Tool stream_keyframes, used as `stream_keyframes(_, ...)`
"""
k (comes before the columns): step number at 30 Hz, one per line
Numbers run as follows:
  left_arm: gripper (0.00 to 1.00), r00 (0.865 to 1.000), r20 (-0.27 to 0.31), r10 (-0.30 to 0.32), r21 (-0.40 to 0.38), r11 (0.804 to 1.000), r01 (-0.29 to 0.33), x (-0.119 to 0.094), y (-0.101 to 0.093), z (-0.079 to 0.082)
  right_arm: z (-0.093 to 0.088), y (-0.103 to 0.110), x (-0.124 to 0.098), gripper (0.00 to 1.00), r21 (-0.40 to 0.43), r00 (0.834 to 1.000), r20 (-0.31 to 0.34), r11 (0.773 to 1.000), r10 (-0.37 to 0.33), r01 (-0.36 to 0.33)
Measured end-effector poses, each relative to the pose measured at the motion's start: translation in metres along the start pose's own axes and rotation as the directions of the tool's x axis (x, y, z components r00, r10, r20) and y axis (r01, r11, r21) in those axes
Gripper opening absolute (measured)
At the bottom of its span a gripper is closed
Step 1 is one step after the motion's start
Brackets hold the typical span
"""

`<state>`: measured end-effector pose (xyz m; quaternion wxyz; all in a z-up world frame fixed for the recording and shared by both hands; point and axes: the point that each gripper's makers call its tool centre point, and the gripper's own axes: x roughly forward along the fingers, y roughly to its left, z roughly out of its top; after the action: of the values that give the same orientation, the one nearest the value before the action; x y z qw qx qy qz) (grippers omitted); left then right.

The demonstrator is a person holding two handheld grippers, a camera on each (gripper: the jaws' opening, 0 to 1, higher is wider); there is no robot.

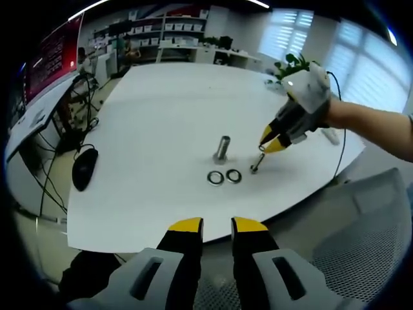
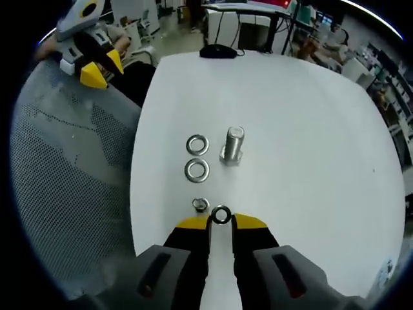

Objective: Place the washer onto the threaded stud by aligning its center hole with the stud, sliding it down to the base, and recovering from edge contact or off-axis alignment until the washer reaches the visible bottom stop.

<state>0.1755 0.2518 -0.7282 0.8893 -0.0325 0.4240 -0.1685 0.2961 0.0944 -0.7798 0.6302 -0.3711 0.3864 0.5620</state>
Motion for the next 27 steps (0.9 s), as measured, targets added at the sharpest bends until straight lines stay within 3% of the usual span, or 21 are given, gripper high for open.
stream_keyframes(10,0.15,1.0,-0.002,0.0,0.004,1.0,0.0,0.0,0.0,0.0,0.018,0.019,-0.009,0.15,-0.027,0.999,0.029,0.999,0.037,-0.037)
stream_keyframes(14,0.15,1.0,0.0,-0.002,0.003,1.0,0.002,0.0,-0.001,0.0,0.014,0.02,-0.002,0.15,-0.044,0.999,-0.011,0.998,0.04,-0.041)
stream_keyframes(27,0.15,1.0,0.009,-0.004,-0.001,1.0,0.004,0.0,-0.001,0.002,0.006,0.022,0.016,0.15,-0.052,0.997,-0.056,0.997,0.057,-0.059)
